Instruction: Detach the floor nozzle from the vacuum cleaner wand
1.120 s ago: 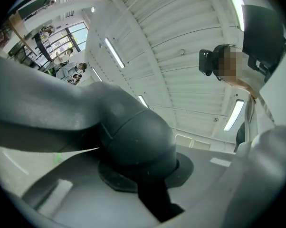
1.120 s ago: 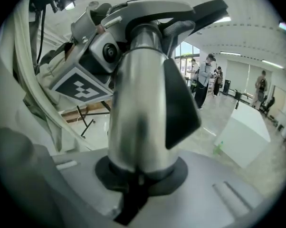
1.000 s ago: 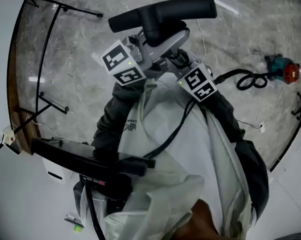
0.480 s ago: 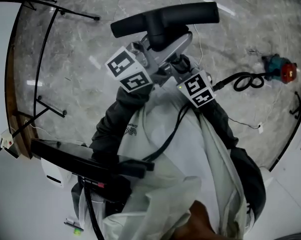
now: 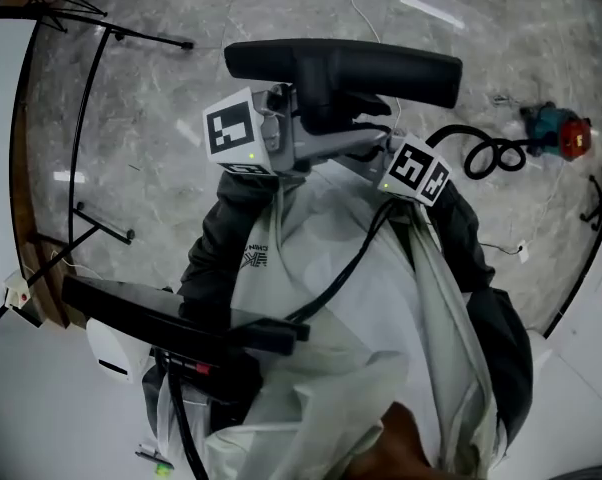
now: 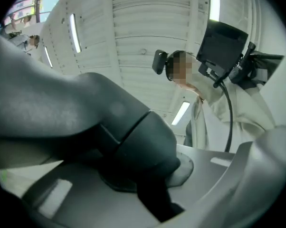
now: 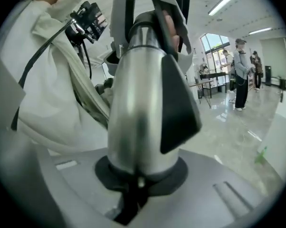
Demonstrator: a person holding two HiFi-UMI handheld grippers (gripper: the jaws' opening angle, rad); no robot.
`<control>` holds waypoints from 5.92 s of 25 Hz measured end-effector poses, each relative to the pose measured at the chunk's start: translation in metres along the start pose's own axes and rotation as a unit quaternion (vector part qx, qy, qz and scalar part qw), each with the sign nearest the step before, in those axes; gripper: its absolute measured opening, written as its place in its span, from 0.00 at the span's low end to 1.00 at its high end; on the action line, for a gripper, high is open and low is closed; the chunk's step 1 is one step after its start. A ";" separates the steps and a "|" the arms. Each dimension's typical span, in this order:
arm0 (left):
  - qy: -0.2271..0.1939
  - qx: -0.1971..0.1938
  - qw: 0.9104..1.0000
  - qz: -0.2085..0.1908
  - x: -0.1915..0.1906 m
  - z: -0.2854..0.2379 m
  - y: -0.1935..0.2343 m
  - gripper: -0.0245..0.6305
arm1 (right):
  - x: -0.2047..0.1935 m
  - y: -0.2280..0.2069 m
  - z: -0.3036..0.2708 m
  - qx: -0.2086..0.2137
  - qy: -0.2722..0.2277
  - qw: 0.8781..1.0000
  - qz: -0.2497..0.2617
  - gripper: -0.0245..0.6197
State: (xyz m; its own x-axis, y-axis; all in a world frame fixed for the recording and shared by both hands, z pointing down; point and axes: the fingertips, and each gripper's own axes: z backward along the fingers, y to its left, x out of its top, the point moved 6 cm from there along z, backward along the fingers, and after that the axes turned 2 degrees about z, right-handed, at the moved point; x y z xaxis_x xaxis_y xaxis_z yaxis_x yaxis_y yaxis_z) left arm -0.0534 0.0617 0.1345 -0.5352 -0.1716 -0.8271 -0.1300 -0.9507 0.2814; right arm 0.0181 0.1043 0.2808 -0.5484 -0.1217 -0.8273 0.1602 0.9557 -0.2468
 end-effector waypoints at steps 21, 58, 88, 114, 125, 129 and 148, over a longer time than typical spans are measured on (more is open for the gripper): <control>-0.004 -0.004 1.000 0.029 -0.027 -0.023 0.028 0.15 | -0.028 -0.021 0.017 -0.043 -0.011 0.999 -0.024 0.11; -0.014 0.041 0.999 0.003 -0.006 -0.014 0.019 0.15 | -0.008 -0.018 0.017 -0.087 -0.002 0.996 -0.005 0.10; -0.001 0.344 0.937 0.060 -0.030 0.021 0.059 0.15 | -0.029 -0.038 -0.011 -0.307 0.037 0.948 -0.072 0.11; -0.007 0.222 0.973 0.055 -0.024 0.024 0.038 0.15 | -0.026 -0.023 -0.014 -0.206 0.038 0.977 -0.035 0.11; -0.018 0.220 0.972 0.080 -0.030 0.025 0.044 0.15 | -0.032 -0.022 -0.014 -0.217 0.031 0.973 -0.068 0.11; -0.026 0.332 0.934 0.131 -0.039 0.046 0.067 0.16 | -0.039 -0.034 -0.022 -0.247 0.070 0.963 -0.084 0.11; -0.040 0.338 0.931 0.129 -0.032 0.053 0.067 0.15 | -0.034 -0.035 -0.029 -0.226 0.069 0.968 -0.080 0.10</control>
State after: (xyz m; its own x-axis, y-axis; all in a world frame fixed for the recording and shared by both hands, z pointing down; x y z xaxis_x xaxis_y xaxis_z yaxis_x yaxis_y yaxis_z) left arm -0.0897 0.0169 0.2057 -0.6777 -0.3264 -0.6589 -0.4706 -0.4960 0.7297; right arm 0.0076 0.0822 0.3320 -0.6460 -0.2712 -0.7136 -0.2941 0.9510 -0.0952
